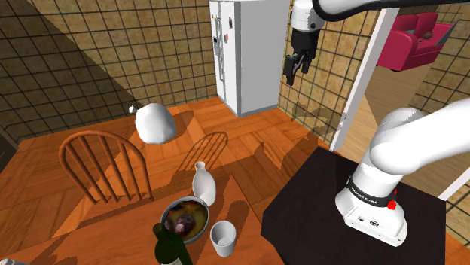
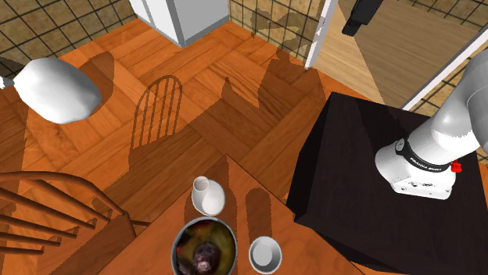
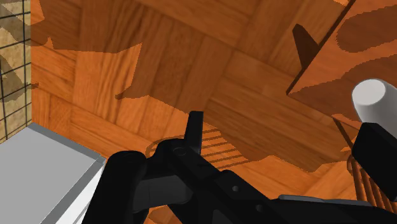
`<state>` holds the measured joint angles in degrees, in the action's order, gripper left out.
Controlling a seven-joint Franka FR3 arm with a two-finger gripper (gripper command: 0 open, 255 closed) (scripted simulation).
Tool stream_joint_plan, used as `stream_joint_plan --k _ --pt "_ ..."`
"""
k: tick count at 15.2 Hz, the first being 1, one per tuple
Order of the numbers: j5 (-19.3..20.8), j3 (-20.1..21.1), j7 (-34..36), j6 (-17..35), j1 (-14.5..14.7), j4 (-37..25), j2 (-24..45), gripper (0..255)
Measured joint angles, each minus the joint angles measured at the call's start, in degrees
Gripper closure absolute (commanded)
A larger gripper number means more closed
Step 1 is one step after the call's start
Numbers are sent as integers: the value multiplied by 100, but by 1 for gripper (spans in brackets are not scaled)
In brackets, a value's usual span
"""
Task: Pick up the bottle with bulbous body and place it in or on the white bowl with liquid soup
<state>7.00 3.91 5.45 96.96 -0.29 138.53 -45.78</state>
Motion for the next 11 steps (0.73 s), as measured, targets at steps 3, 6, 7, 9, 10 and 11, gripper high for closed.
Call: stream_joint_plan --k 3,6,7,9,10,11 --pt "-65 75 117 160 24 38 156 0" --pt "-204 237 374 555 82 197 464 0" --pt "-248 301 471 712 97 201 638 0" --pt "-352 457 692 987 148 233 932 0" --pt "-390 515 779 1136 163 244 1090 0" --pt "-433 587 884 1280 183 244 1256 0"
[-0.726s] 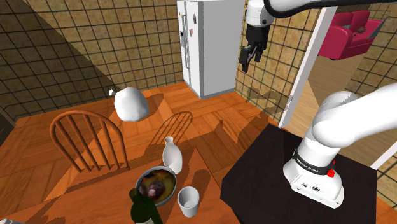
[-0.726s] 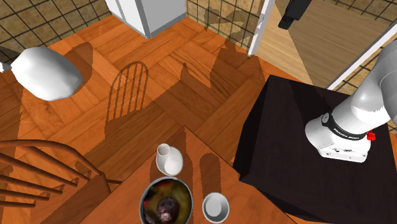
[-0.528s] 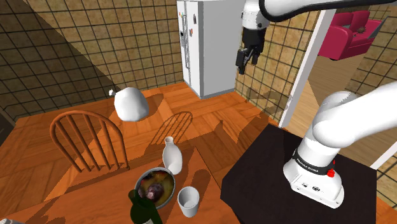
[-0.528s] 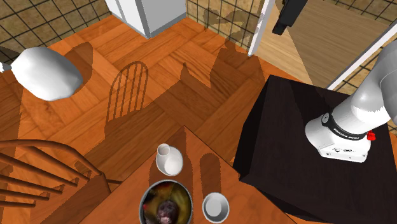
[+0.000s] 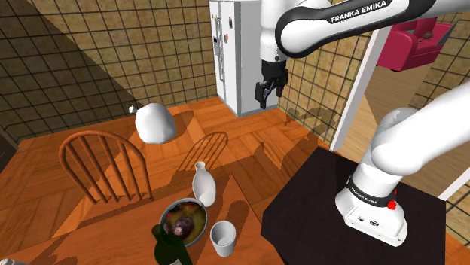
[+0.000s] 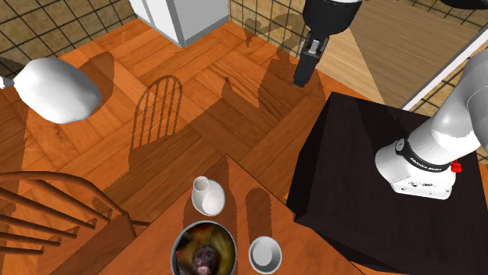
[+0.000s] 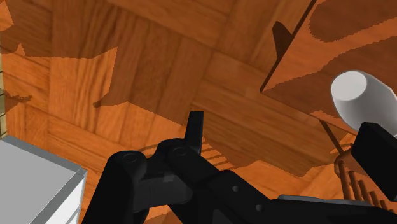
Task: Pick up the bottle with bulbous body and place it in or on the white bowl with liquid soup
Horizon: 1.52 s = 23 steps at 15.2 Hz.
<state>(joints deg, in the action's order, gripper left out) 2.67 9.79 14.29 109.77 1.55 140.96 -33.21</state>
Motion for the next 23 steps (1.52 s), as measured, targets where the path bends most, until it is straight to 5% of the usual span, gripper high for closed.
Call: stream_joint_plan --k 11,23 --pt "-73 699 1109 1401 108 -567 2174 0" --pt "608 965 2373 2294 461 -2121 4887 0"
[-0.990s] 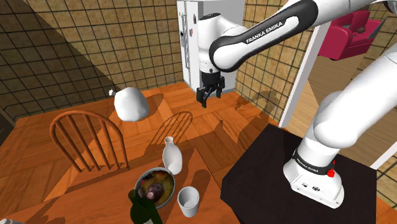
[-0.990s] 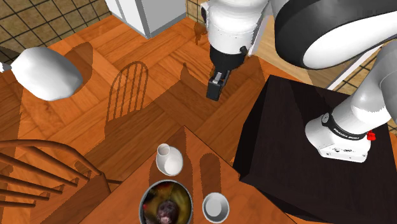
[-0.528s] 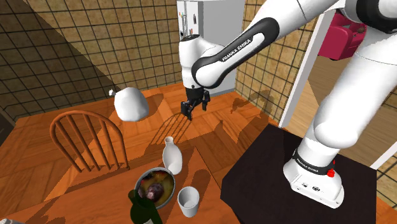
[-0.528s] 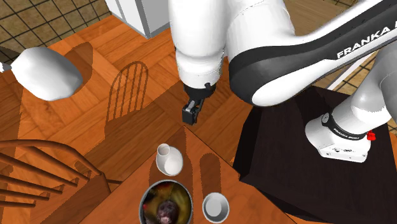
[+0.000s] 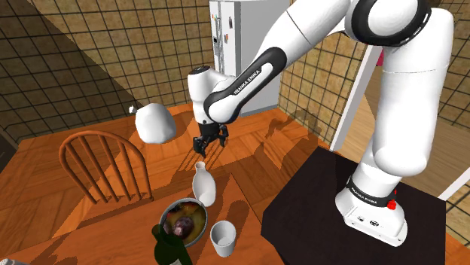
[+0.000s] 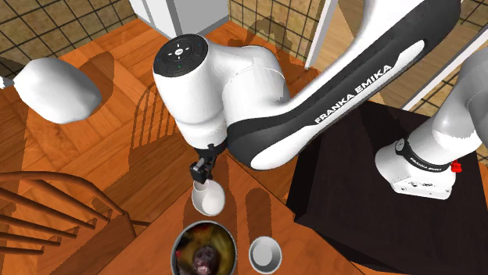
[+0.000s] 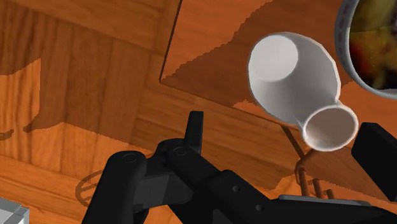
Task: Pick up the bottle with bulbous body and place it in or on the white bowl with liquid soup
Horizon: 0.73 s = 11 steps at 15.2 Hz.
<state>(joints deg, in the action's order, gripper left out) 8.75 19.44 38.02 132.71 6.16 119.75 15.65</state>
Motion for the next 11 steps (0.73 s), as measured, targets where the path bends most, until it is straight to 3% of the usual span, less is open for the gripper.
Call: stream_joint_plan --k 6,11 --pt "265 -97 420 82 370 -1136 1305 0" --pt "368 -171 524 300 473 -1285 1688 0"
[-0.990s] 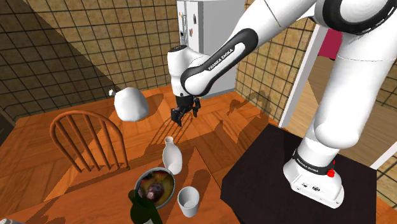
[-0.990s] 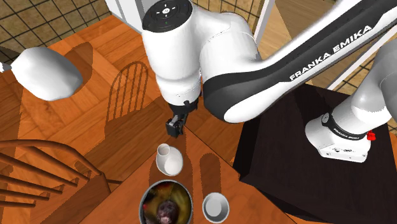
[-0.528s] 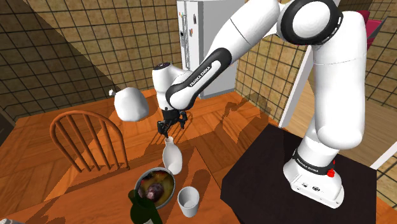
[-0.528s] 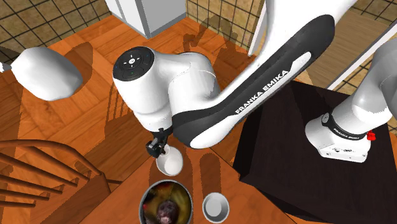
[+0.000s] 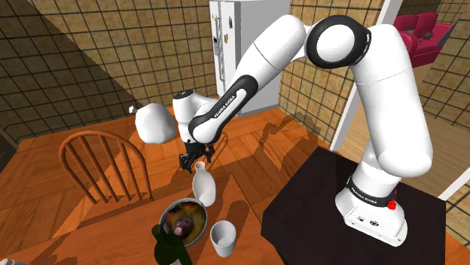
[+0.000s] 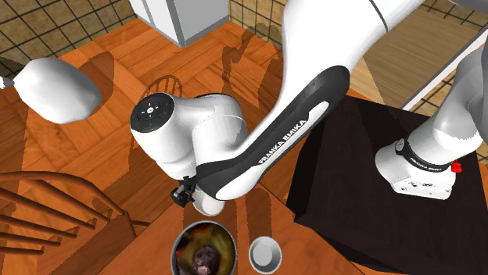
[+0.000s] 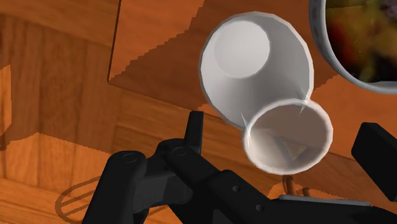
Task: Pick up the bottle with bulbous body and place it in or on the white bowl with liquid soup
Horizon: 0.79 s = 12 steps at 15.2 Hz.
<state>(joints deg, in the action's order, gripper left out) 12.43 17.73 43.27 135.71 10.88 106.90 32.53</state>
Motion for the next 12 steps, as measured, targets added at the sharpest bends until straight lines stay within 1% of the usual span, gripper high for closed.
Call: stream_joint_plan --k 4,9,10,12 --pt "66 -52 40 178 34 13 168 0" --pt "76 -59 47 198 42 3 197 0" --pt "76 -59 47 198 42 3 197 255" --pt "76 -60 47 198 41 2 196 255"
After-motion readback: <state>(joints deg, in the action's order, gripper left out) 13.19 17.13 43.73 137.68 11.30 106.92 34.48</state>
